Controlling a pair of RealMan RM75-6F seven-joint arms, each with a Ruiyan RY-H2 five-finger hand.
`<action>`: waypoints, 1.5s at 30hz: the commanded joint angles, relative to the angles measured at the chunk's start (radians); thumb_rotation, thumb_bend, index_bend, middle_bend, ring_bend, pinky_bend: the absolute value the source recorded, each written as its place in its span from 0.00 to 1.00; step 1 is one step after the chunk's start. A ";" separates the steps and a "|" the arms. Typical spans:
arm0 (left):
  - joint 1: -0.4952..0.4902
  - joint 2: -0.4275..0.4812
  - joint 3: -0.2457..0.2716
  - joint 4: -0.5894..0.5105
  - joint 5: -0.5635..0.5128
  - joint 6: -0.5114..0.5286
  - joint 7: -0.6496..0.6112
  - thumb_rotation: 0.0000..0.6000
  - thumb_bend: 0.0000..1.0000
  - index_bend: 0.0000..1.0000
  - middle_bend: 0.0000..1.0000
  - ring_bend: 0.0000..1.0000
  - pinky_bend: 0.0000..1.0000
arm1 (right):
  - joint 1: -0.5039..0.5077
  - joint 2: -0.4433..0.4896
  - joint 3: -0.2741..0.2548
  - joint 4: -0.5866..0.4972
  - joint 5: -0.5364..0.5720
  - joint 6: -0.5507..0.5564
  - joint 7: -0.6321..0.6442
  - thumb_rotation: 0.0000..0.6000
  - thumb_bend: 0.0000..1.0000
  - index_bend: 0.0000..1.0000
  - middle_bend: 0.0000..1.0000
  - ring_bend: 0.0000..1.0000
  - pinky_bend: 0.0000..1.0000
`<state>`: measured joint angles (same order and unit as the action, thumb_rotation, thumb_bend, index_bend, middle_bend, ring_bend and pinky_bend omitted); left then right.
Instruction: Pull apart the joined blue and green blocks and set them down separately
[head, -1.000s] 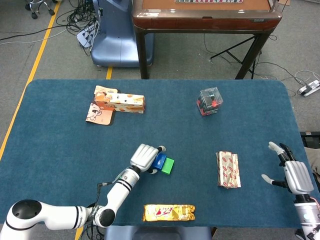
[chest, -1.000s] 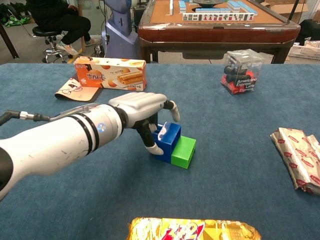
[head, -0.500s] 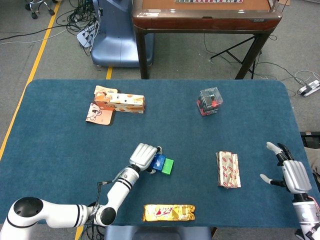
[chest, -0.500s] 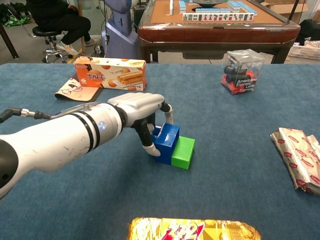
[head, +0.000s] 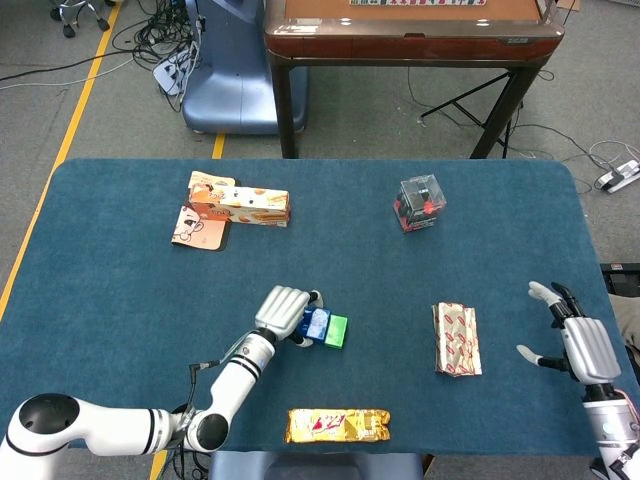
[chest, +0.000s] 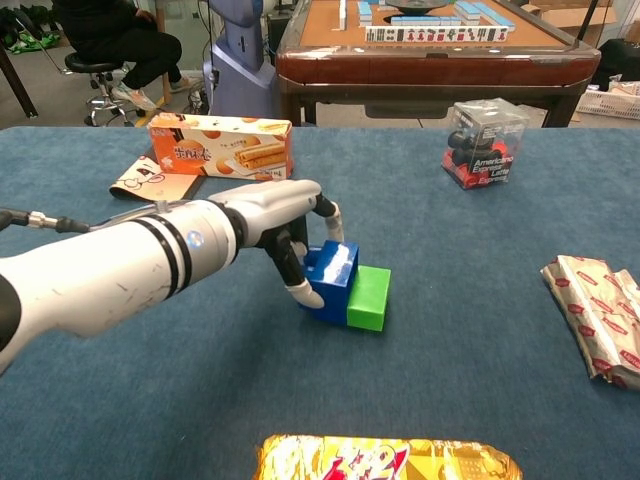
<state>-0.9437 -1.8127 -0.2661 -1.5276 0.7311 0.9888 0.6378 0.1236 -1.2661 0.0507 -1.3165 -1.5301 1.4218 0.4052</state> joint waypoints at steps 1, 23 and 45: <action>0.010 0.010 -0.003 -0.012 -0.004 0.009 -0.020 1.00 0.00 0.64 1.00 0.94 1.00 | 0.007 0.006 0.003 -0.012 -0.006 0.000 -0.001 1.00 0.00 0.16 0.25 0.29 0.49; 0.109 0.021 -0.133 -0.181 -0.059 0.242 -0.171 1.00 0.00 0.68 1.00 0.95 1.00 | 0.232 0.116 0.141 -0.408 0.107 -0.246 -0.165 1.00 0.00 0.26 1.00 1.00 1.00; 0.125 0.043 -0.191 -0.259 -0.089 0.316 -0.237 1.00 0.00 0.69 1.00 0.96 1.00 | 0.575 0.098 0.298 -0.583 0.628 -0.656 -0.308 1.00 0.00 0.13 1.00 1.00 1.00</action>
<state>-0.8174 -1.7665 -0.4587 -1.7894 0.6391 1.3022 0.4012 0.6786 -1.1574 0.3389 -1.8969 -0.9289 0.7952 0.0835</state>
